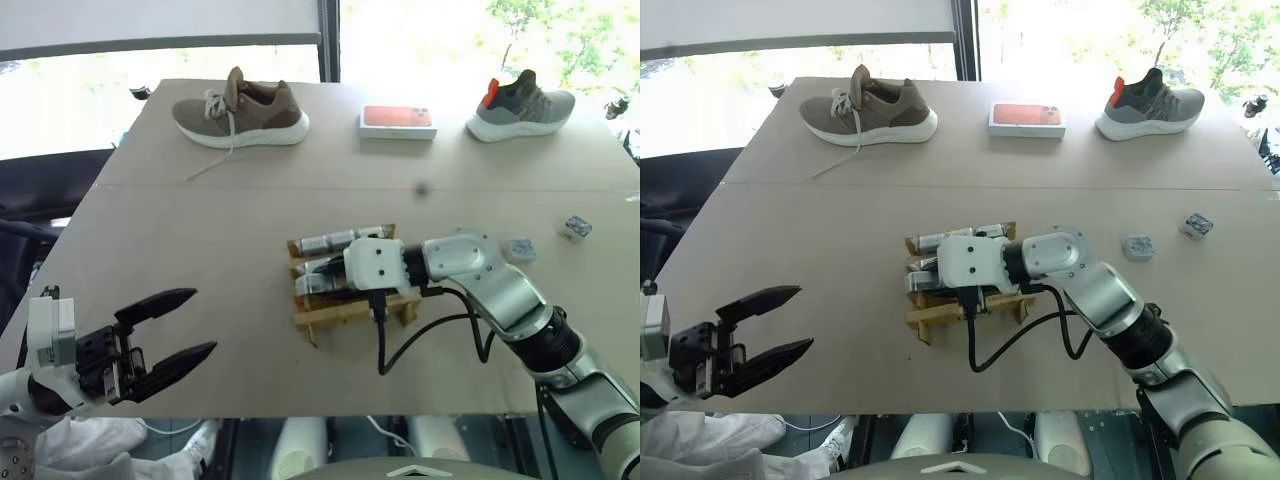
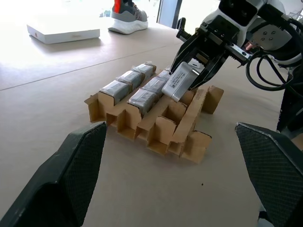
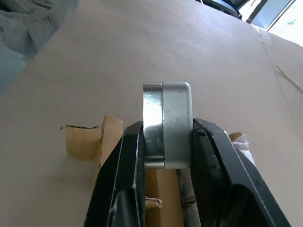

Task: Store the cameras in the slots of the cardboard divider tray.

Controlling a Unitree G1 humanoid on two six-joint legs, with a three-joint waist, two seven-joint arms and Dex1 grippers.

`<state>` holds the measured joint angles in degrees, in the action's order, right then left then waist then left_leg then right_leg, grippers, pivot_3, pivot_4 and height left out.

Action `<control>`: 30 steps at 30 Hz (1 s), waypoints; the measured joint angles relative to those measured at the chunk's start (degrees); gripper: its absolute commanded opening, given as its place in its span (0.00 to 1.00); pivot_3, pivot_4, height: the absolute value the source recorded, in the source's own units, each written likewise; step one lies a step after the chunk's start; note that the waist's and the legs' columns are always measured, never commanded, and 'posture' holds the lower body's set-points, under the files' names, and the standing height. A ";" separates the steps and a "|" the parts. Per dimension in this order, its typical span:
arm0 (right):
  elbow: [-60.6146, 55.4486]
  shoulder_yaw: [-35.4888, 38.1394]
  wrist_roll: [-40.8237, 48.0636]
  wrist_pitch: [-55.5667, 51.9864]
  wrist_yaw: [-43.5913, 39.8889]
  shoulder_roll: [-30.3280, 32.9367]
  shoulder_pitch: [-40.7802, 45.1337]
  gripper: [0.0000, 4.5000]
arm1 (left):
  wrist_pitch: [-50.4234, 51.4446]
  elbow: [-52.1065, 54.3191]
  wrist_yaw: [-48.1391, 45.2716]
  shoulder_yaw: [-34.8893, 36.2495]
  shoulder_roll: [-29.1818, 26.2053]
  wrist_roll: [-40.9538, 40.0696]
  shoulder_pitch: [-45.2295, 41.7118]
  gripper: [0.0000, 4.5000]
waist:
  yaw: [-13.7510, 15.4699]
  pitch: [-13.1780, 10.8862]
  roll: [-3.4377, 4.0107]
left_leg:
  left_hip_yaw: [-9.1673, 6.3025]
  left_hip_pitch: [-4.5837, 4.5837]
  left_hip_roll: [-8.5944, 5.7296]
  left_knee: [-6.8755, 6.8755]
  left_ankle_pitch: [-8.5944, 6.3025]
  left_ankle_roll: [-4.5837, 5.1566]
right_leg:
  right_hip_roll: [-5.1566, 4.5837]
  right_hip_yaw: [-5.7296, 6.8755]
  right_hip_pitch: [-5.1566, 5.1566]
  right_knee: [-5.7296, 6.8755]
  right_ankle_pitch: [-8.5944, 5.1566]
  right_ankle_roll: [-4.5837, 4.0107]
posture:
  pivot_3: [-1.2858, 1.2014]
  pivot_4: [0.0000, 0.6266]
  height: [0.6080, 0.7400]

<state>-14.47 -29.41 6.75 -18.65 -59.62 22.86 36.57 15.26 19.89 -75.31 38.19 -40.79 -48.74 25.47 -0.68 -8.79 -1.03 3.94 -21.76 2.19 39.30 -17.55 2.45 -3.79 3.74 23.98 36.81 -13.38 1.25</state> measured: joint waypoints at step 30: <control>5.99 -1.40 -1.93 0.24 -5.02 -0.51 0.16 0.85 | -1.66 -7.27 -11.27 0.03 -6.28 3.57 -0.69 1.00 | -0.05 -0.03 0.04 | -0.01 -0.02 0.02 -0.01 0.00 0.00 | 0.01 0.02 0.02 -0.01 0.00 -0.01 | 0.52 0.24 1.00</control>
<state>-8.48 -30.82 4.82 -18.41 -64.64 22.35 36.73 13.60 12.62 -86.59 38.21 -47.07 -45.17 24.79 -0.73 -8.82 -1.00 3.93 -21.78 2.21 39.29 -17.55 2.45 -3.78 3.76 24.00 36.81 -13.39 1.24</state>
